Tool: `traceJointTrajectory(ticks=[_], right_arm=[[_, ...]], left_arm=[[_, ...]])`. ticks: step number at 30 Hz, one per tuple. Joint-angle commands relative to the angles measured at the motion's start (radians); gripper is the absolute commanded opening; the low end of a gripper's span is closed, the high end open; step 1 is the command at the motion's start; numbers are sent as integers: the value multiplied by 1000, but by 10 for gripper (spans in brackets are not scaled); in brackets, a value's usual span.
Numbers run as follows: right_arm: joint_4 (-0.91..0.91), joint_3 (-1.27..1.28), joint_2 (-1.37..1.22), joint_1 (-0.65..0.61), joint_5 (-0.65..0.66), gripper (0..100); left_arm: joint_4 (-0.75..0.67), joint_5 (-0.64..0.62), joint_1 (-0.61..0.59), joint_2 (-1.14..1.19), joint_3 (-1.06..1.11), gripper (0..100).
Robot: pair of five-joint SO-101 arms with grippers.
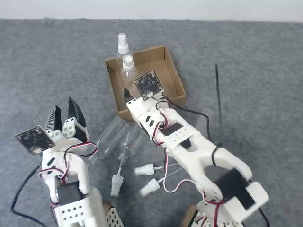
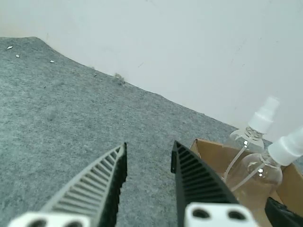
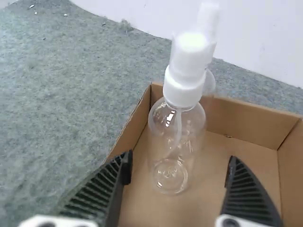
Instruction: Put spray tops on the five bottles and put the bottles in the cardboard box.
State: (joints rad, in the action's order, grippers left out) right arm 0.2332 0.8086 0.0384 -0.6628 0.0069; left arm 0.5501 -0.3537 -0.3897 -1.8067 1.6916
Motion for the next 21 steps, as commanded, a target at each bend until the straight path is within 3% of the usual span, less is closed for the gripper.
traceJointTrajectory(ticks=[1, 9, 21], right_arm=[[-48, -11, 107, 47, -12, 259], [-42, -38, 105, 94, -9, 92], [-47, -178, -59, 171, -12, 83]], left_arm=[[2, -12, 2, -12, -7, 148], [2, -12, 2, -12, -7, 148], [2, -12, 0, -12, -7, 148]])
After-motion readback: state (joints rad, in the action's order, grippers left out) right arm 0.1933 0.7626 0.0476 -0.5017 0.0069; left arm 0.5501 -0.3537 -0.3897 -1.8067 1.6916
